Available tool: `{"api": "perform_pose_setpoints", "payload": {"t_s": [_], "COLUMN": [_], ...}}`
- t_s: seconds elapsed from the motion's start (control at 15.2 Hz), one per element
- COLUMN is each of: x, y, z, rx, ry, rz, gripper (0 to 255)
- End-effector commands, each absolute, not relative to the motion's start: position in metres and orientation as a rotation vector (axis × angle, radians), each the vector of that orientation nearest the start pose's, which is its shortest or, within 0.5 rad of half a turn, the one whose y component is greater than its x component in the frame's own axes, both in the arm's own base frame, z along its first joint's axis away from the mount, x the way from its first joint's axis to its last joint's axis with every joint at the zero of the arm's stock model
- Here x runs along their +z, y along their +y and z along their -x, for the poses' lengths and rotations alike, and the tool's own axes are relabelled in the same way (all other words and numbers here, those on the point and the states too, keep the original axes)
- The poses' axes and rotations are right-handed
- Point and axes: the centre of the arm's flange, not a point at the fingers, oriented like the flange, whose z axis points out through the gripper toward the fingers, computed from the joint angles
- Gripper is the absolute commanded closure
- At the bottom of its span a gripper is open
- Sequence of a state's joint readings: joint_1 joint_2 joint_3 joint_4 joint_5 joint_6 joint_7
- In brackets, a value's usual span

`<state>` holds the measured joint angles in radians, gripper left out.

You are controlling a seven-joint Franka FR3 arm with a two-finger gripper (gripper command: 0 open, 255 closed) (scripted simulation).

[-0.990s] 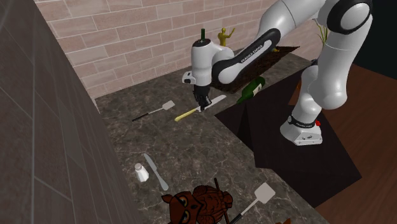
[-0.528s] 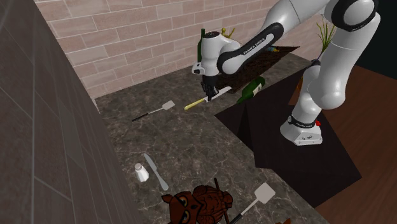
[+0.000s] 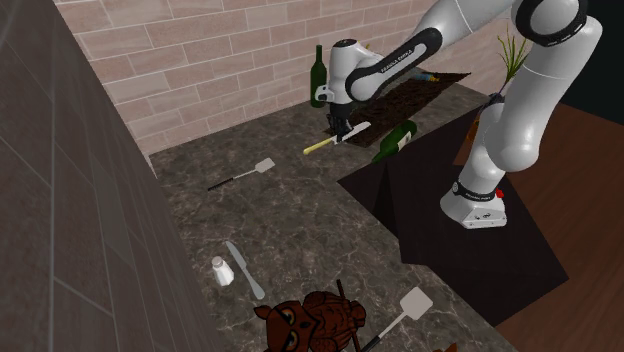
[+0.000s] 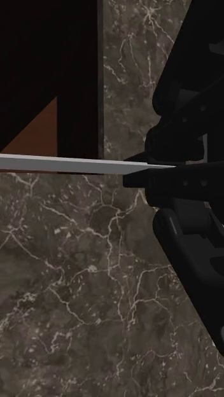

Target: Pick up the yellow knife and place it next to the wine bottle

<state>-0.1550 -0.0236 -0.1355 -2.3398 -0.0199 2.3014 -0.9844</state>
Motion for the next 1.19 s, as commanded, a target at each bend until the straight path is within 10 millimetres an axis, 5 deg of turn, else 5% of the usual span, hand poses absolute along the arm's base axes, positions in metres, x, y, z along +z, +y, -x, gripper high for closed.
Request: {"api": "perform_pose_setpoints", "payload": {"t_s": [0.0, 0.13, 1.12], "x": [0.345, 0.345, 0.266], "y": [-0.167, -0.186, -0.186], "z": [-0.47, -0.463, -0.463], "rx": [0.03, 0.03, 0.03], "ry": [-1.09, -1.09, -1.09], "rz": [2.946, 2.946, 2.946], "gripper": [255, 255, 255]}}
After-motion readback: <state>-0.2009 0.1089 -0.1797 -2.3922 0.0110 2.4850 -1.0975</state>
